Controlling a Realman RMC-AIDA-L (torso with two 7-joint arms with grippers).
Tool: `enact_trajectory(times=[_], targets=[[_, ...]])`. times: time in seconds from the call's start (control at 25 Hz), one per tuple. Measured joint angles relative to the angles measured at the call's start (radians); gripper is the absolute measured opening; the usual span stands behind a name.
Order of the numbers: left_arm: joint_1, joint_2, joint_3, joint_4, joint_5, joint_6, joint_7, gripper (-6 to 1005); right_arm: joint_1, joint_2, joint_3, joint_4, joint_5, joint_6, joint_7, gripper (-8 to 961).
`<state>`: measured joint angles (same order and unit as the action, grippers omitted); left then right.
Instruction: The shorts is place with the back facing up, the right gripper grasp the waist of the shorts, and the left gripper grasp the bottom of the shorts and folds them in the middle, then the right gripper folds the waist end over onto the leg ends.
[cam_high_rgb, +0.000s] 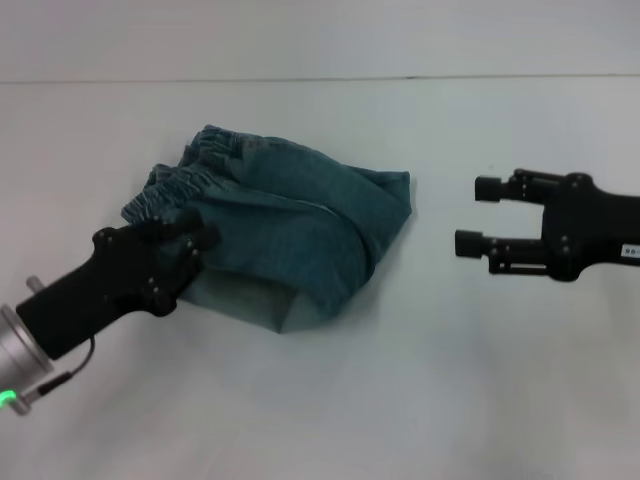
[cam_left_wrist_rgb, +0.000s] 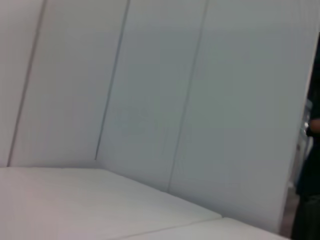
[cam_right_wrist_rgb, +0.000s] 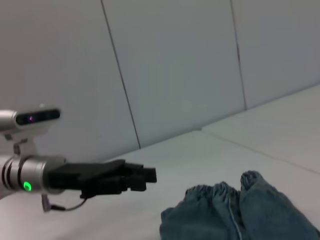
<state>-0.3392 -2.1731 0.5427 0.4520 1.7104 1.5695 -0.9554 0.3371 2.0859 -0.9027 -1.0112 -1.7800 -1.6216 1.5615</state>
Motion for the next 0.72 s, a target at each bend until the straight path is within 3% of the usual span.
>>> enact_trajectory(times=[0.12,0.36,0.56,0.68,0.72], targets=[[0.007,0.001,0.039,0.089,0.034,-0.021,-0.083,152,0.001,0.001,-0.003,0.000,-0.028,0.005,0.000,831],[0.010,0.002,0.054,0.182,0.127,-0.037,-0.166,377,0.009,0.005,-0.021,0.003,-0.065,0.045,0.013,846],[0.004,0.003,0.060,0.203,0.153,-0.038,-0.196,618,0.009,0.010,-0.097,0.007,-0.063,0.112,0.021,847],[0.004,0.005,0.070,0.227,0.159,-0.042,-0.222,844,0.008,0.012,-0.140,0.009,-0.060,0.147,0.026,848],[0.004,0.005,0.072,0.232,0.161,-0.045,-0.228,866,0.008,0.012,-0.148,0.013,-0.058,0.155,0.026,848]])
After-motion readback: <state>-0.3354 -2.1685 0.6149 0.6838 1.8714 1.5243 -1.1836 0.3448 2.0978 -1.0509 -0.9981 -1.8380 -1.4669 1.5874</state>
